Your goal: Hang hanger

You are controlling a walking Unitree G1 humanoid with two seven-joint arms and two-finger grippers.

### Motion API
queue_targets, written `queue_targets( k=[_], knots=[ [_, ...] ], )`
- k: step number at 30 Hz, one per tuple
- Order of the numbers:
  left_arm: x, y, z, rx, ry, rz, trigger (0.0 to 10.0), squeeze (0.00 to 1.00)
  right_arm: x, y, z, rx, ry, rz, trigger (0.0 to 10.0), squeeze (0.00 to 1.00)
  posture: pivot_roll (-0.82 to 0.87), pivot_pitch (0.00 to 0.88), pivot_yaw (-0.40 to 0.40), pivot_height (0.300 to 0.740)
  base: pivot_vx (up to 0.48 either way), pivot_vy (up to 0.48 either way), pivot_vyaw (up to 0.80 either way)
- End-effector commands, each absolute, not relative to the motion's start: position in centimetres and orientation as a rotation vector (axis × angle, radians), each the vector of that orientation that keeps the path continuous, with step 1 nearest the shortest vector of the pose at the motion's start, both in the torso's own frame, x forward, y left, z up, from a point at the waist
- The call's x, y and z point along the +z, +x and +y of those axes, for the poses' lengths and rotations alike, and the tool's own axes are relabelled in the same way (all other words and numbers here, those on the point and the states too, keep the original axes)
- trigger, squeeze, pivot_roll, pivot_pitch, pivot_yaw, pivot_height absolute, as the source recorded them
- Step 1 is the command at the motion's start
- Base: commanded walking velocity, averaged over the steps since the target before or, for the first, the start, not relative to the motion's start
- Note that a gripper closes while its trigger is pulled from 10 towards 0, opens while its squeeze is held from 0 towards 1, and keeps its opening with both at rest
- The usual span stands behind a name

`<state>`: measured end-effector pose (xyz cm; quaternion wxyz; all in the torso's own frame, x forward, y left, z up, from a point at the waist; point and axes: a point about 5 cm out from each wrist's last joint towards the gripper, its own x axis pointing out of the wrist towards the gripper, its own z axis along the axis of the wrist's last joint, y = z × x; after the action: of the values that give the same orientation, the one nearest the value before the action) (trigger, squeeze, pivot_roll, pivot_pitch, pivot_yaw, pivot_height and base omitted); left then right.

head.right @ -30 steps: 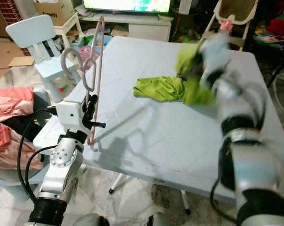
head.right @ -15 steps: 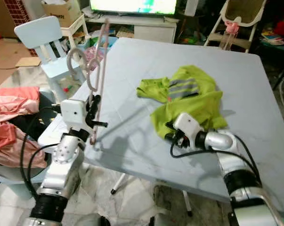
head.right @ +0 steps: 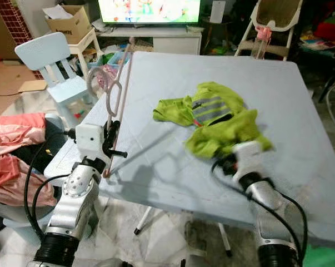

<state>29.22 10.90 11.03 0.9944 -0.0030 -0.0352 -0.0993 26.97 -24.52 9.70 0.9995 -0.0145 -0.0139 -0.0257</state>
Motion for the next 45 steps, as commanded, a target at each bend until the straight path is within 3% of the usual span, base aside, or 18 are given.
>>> queue_targets(
  k=[1,4,8,12,22,27,33,38,39,42,45],
  knots=[
    [9.9,29.2,11.2,-0.184,0.004,-0.009,10.0,0.0,9.8,26.7,-24.9,-0.15,0.046,-0.034,10.0,1.0,-0.08,0.0,0.071,0.74,0.0,0.0,0.0],
    [9.8,29.1,10.9,-0.185,0.007,-0.004,10.0,0.0,9.8,26.5,-25.1,-0.255,0.077,0.001,10.0,1.0,-0.08,0.0,0.07,0.74,0.0,0.0,0.0],
    [9.6,28.9,10.7,-0.19,0.012,0.002,10.0,0.0,9.8,26.6,-24.8,-0.247,-0.031,0.06,10.0,1.0,-0.08,0.0,0.064,0.74,0.0,0.0,0.0],
    [9.3,28.7,10.5,-0.226,-0.007,0.022,10.0,0.0,7.5,26.1,-23.5,0.082,-0.262,0.309,10.0,1.0,-0.07,0.0,0.044,0.74,0.0,0.0,0.0],
    [9.1,28.6,10.4,-0.247,0.003,0.029,10.0,0.0,8.4,23.3,-24.5,0.465,-0.429,0.424,10.0,1.0,-0.09,0.0,0.057,0.74,0.0,0.0,0.0],
    [9.2,28.8,10.1,-0.26,0.002,0.024,10.0,0.0,10.4,23.5,-24.6,0.572,-0.418,0.388,10.0,1.0,-0.09,0.0,0.058,0.74,0.0,0.0,0.0],
    [9.2,28.9,10.1,-0.254,0.008,0.024,10.0,0.0,15.3,27.5,-24.6,0.341,-0.226,0.036,10.0,1.0,-0.09,0.0,0.052,0.74,0.0,0.0,0.0],
    [9.2,28.9,10.2,-0.25,0.009,0.022,10.0,0.0,15.2,27.2,-23.1,0.421,-0.16,0.035,10.0,1.0,-0.08,0.0,0.05,0.74,0.0,0.0,0.0],
    [9.2,28.8,10.3,-0.249,0.008,0.022,10.0,0.0,15.0,26.5,-22.4,0.522,-0.117,0.063,10.0,1.0,-0.08,0.0,0.05,0.74,0.0,0.0,0.0],
    [9.0,28.6,10.6,-0.254,0.009,0.031,10.0,0.0,15.5,25.9,-22.6,0.613,0.024,0.078,10.0,1.0,-0.08,0.0,0.051,0.74,0.0,0.0,0.0],
    [9.0,28.6,10.7,-0.255,0.009,0.03,10.0,0.0,14.5,24.9,-22.5,0.714,0.043,0.175,10.0,1.0,-0.07,0.0,0.048,0.74,0.0,0.0,0.0]
  ],
)
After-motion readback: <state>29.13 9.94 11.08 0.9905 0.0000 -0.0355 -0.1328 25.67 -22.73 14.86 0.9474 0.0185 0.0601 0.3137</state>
